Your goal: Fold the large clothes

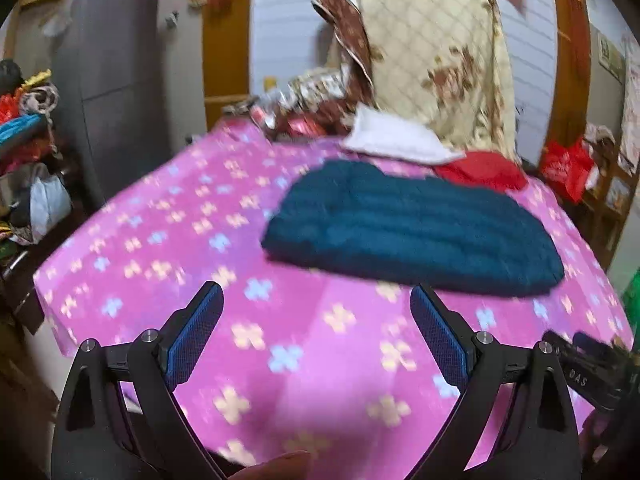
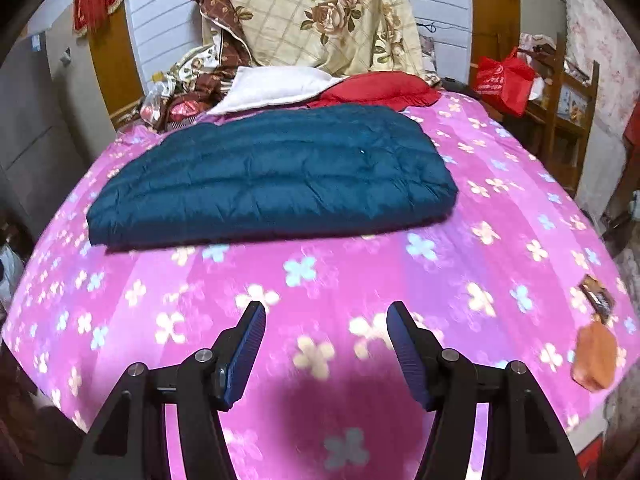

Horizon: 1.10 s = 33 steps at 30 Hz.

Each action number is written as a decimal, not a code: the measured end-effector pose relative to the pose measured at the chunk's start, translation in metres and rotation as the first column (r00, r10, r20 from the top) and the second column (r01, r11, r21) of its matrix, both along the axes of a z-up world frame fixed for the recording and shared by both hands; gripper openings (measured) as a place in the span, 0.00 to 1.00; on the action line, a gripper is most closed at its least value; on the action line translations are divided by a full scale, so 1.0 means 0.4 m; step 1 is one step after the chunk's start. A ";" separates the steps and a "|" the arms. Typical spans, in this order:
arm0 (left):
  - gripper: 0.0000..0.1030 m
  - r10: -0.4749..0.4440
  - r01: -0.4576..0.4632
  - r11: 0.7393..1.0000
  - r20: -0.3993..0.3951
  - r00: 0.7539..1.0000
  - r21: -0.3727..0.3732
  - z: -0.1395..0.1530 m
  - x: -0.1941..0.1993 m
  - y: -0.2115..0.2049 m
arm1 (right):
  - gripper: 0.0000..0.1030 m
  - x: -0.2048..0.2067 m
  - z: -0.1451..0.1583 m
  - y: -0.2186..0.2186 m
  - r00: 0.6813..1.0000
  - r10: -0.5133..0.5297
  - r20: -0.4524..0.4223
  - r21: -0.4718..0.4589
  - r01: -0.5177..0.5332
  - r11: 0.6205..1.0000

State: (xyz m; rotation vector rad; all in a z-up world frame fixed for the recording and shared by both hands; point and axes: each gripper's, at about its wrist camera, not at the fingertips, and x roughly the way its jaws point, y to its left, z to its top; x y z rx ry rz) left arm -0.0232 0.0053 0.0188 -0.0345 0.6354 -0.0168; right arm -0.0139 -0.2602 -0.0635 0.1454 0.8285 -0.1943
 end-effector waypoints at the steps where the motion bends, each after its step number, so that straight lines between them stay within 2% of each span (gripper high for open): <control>1: 0.92 -0.014 0.014 1.000 -0.016 1.000 0.009 -0.010 -0.006 -0.015 | 0.59 -0.009 0.002 0.003 1.000 0.000 0.000 -0.014 0.000 1.000; 5: 0.92 -0.056 0.059 0.996 -0.058 0.997 0.061 -0.038 -0.025 -0.066 | 0.59 -0.039 0.014 0.022 1.000 0.013 0.021 -0.064 -0.011 0.998; 9: 0.92 -0.078 0.083 0.993 -0.061 0.995 0.084 -0.047 -0.041 -0.083 | 0.59 -0.048 0.017 0.027 0.999 0.011 0.030 -0.076 -0.009 0.997; 13: 0.92 -0.089 0.095 0.992 -0.068 0.994 0.084 -0.049 -0.040 -0.081 | 0.60 -0.048 0.017 0.023 1.000 0.006 0.024 -0.070 -0.004 0.998; 20: 0.92 -0.051 0.059 0.996 -0.107 0.993 0.069 -0.069 -0.004 -0.047 | 0.60 -0.023 0.020 0.008 1.000 -0.004 0.015 -0.057 0.005 0.998; 23: 0.92 -0.034 0.042 0.997 -0.128 0.991 0.062 -0.082 0.017 -0.030 | 0.60 0.037 0.034 0.020 1.000 0.027 0.014 -0.071 -0.026 0.997; 28: 0.92 -0.018 0.028 0.998 -0.161 0.987 0.059 -0.106 0.049 -0.007 | 0.60 0.218 0.061 0.065 0.996 0.082 0.016 -0.127 -0.079 0.989; 33: 0.92 -0.005 0.015 0.999 -0.199 0.980 0.050 -0.136 0.089 0.018 | 0.60 0.407 0.038 0.103 0.994 0.107 -0.022 -0.064 -0.108 0.992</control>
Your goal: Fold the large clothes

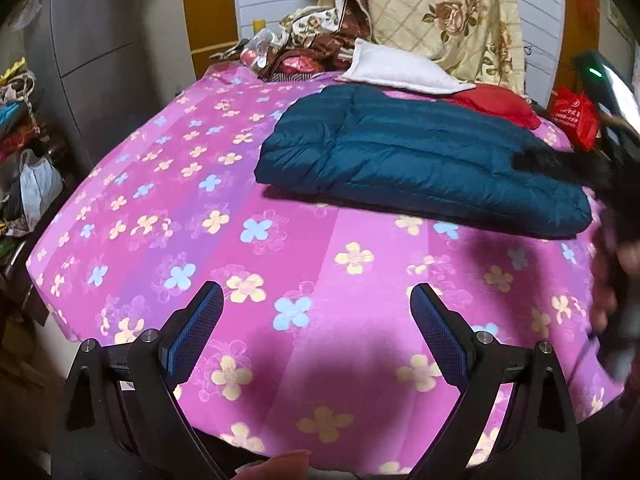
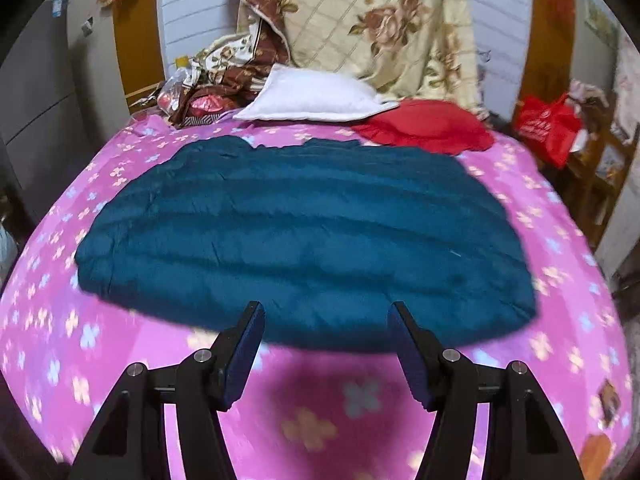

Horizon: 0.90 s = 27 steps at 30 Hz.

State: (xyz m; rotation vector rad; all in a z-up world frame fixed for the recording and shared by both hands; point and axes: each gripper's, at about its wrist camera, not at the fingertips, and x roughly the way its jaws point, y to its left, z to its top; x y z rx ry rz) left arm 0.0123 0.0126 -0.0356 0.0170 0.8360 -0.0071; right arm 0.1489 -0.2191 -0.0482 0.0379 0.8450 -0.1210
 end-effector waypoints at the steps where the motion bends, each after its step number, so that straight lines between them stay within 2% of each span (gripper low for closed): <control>1: 0.92 0.007 -0.007 1.000 -0.008 1.000 -0.004 -0.007 0.009 0.007 | 0.60 0.026 -0.010 0.007 1.000 -0.004 -0.008 -0.006 0.004 1.000; 5: 0.92 0.021 -0.022 1.000 -0.026 0.999 -0.013 -0.021 0.031 0.027 | 0.60 0.140 -0.106 0.033 0.994 -0.019 -0.111 -0.033 0.016 0.999; 7: 0.92 0.030 -0.031 0.999 -0.034 0.999 -0.015 -0.025 0.043 0.037 | 0.63 0.166 -0.149 0.026 0.988 -0.034 -0.149 -0.015 0.032 0.999; 11: 0.92 0.040 -0.041 0.999 -0.040 0.998 -0.027 -0.027 0.058 0.051 | 0.64 0.135 -0.131 0.009 0.991 -0.005 -0.131 0.034 0.010 0.999; 16: 0.92 0.043 -0.045 0.999 -0.051 0.998 -0.030 -0.026 0.060 0.048 | 0.64 -0.013 -0.077 -0.075 0.996 -0.001 -0.094 0.084 0.009 0.996; 19: 0.92 0.031 -0.034 0.998 -0.064 0.997 -0.045 -0.022 0.051 0.033 | 0.64 -0.133 -0.054 -0.116 0.998 -0.016 -0.060 0.058 0.020 0.998; 24: 0.92 -0.007 0.004 0.999 -0.067 0.998 -0.051 -0.006 0.027 -0.013 | 0.64 -0.293 -0.054 -0.181 0.996 -0.082 -0.018 0.006 0.082 0.997; 27: 0.92 -0.030 0.028 0.999 -0.059 0.998 -0.036 0.008 0.009 -0.043 | 0.64 -0.358 -0.070 -0.218 0.991 -0.130 -0.012 0.026 0.130 0.991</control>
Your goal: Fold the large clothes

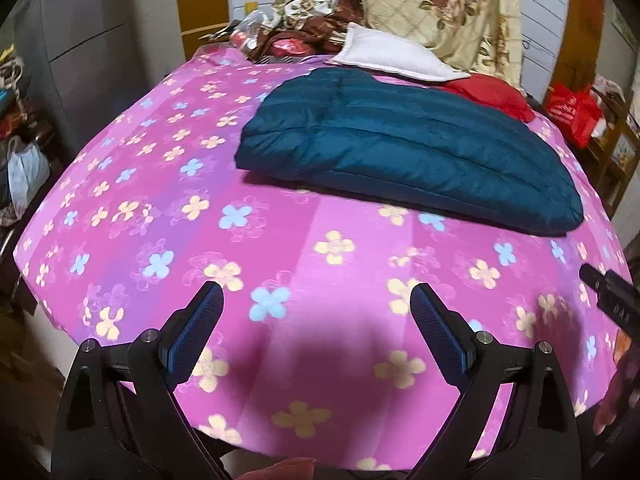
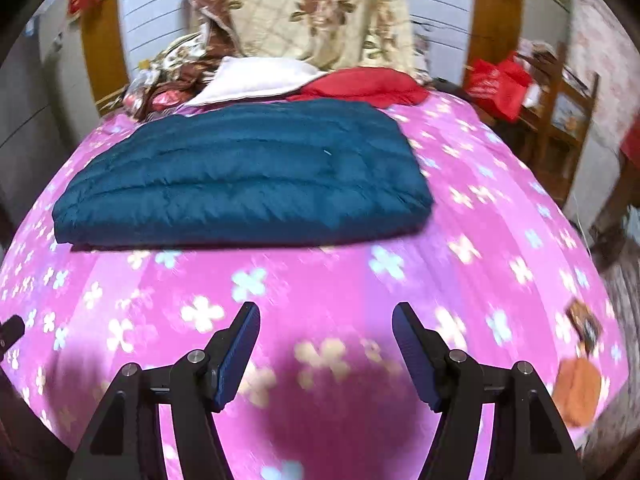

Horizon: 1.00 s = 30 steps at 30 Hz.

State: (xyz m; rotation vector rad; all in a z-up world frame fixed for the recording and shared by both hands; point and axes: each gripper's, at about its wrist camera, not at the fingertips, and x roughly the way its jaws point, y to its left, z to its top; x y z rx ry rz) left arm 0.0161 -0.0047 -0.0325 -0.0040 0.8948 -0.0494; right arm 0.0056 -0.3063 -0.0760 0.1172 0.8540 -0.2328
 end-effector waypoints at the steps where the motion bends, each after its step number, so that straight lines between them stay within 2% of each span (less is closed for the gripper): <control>1: 0.92 -0.007 0.007 1.000 0.004 1.000 0.004 0.004 -0.006 -0.009 | 0.64 -0.013 -0.003 -0.008 1.000 -0.009 0.002 0.008 0.009 1.000; 13: 0.92 -0.034 0.033 0.999 0.037 0.999 0.036 0.035 -0.048 -0.041 | 0.64 -0.077 -0.033 -0.028 0.999 -0.039 0.000 0.036 0.039 0.999; 27: 0.92 -0.025 0.024 0.999 0.036 0.999 0.029 0.031 -0.054 -0.028 | 0.64 -0.082 -0.029 -0.003 1.000 -0.031 -0.002 0.022 0.031 0.999; 30: 0.92 -0.024 0.023 0.999 0.016 1.000 0.036 0.014 -0.046 -0.024 | 0.64 -0.080 -0.032 0.003 1.000 -0.026 -0.007 0.018 0.027 0.999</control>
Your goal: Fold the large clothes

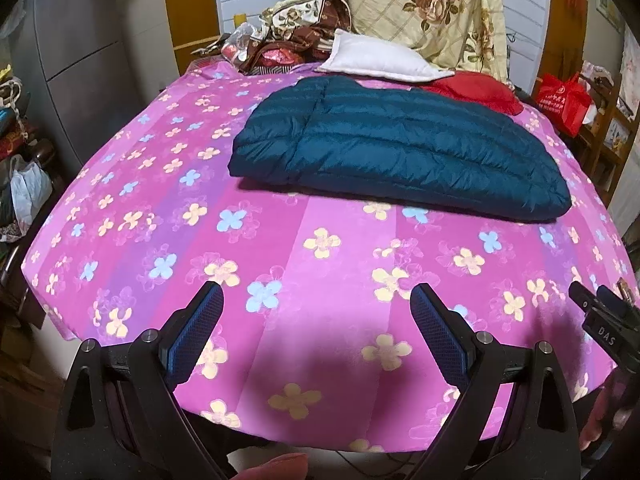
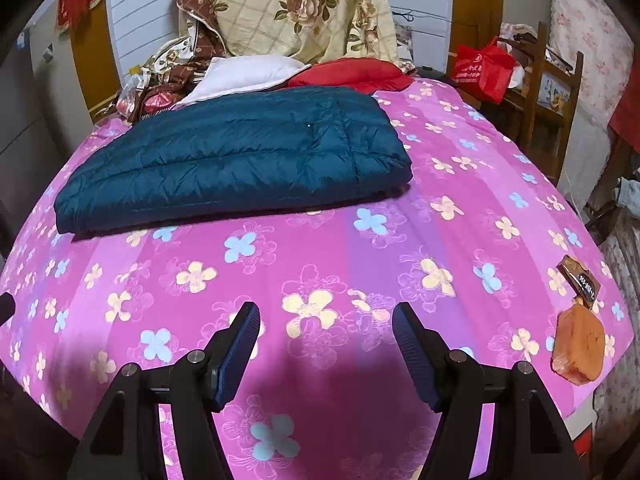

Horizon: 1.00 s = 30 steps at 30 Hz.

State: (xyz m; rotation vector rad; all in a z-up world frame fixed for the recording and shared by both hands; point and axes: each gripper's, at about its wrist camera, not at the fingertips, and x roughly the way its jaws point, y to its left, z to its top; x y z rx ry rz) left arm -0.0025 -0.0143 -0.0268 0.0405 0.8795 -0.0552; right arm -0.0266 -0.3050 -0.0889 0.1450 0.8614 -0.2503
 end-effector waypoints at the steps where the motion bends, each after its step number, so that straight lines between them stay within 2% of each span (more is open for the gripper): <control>1: 0.92 0.002 -0.002 1.000 -0.007 1.000 0.004 -0.006 0.003 0.000 | 0.64 0.000 -0.002 0.002 1.000 0.002 -0.003 0.001 -0.002 1.000; 8: 0.92 -0.007 0.008 1.000 -0.064 0.998 0.020 -0.069 0.030 -0.002 | 0.64 0.008 -0.020 0.014 1.000 0.005 -0.024 -0.009 -0.005 1.000; 13: 0.92 -0.005 0.010 0.999 -0.127 0.992 0.040 -0.145 0.055 0.001 | 0.64 0.012 -0.030 0.026 0.999 0.003 -0.038 -0.022 -0.004 1.000; 28: 0.92 0.017 -0.013 1.000 -0.231 0.973 0.019 -0.267 0.098 0.047 | 0.64 0.028 -0.047 0.072 0.997 0.034 -0.065 -0.040 -0.036 0.999; 30: 0.92 0.015 -0.014 1.000 -0.225 0.974 0.004 -0.271 0.098 0.051 | 0.64 0.027 -0.048 0.077 0.997 0.036 -0.065 -0.043 -0.038 0.998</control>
